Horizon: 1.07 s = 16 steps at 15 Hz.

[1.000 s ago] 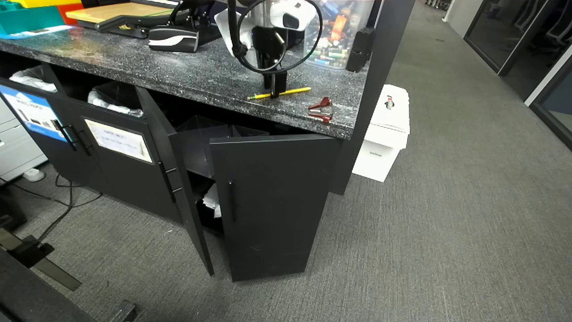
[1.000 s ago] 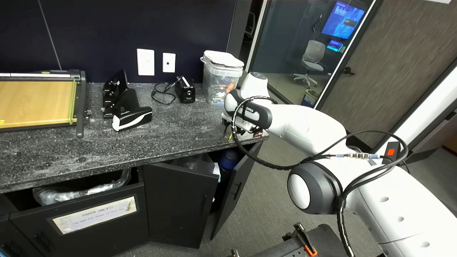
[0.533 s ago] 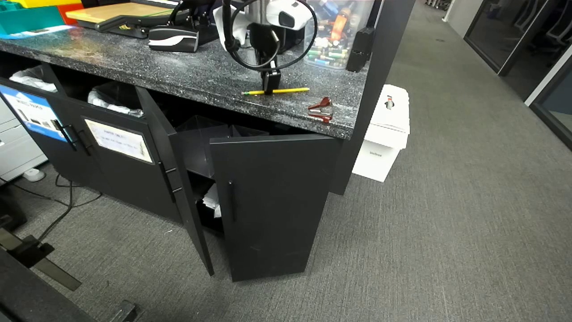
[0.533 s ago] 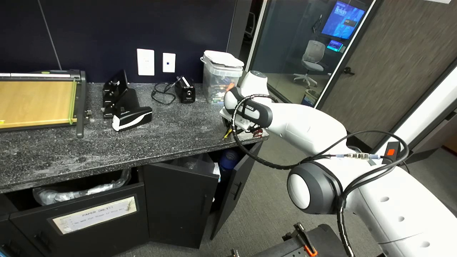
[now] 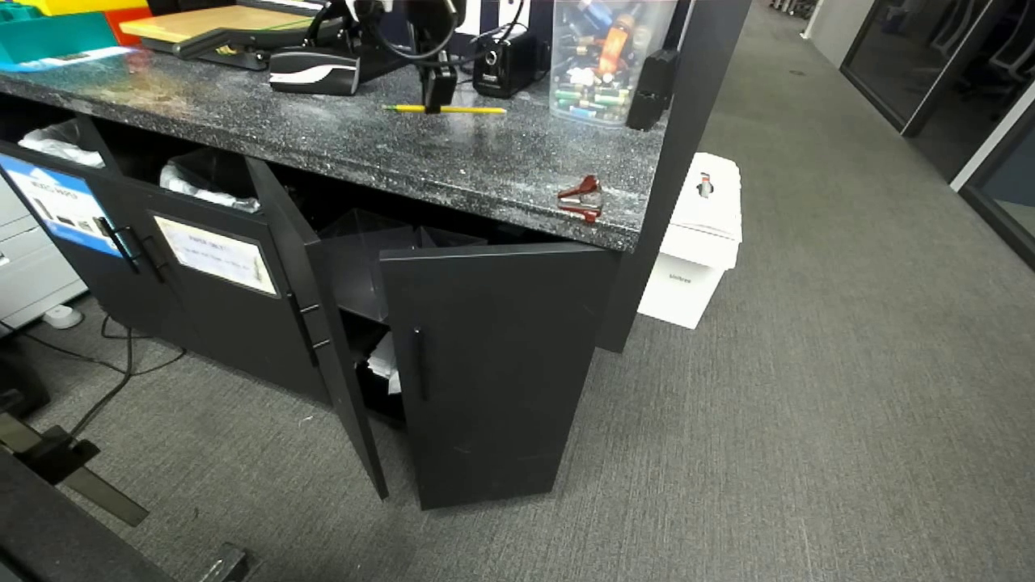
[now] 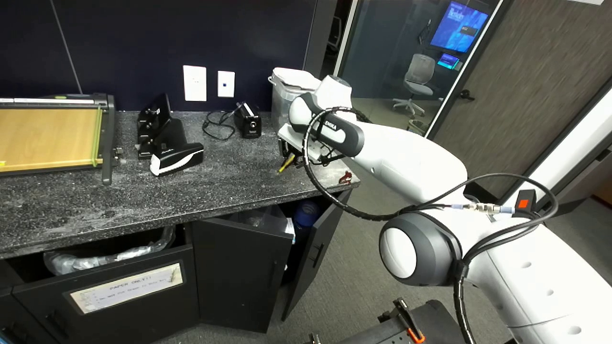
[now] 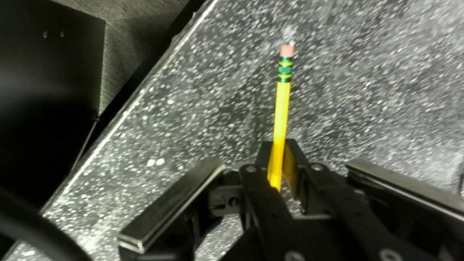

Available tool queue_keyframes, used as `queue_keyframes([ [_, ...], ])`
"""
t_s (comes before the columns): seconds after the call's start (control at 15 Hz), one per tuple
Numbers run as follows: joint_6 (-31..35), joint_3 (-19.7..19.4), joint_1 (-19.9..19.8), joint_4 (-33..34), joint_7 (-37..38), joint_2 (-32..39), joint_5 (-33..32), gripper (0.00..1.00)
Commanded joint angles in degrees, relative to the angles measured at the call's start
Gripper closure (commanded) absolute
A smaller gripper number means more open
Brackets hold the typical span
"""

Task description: Pick up the pencil and move it slightly to the left.

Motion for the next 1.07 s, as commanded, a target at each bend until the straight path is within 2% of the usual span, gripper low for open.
queue_keyframes([
  [0.0,1.86,1.60,3.06,-0.94,-4.18,-0.68,-0.07,0.97],
  [0.27,7.27,0.40,5.70,-1.33,-8.04,1.28,-1.66,0.97],
  [0.4,9.06,-0.18,6.40,2.10,-8.89,4.41,-2.30,0.97],
  [0.6,14.00,0.13,6.32,0.68,-10.65,5.35,-1.82,0.97],
  [0.93,16.28,0.17,5.95,0.33,-11.84,6.53,-1.74,0.97],
  [1.0,16.27,0.13,5.91,0.28,-11.62,6.49,-1.72,0.62],
])
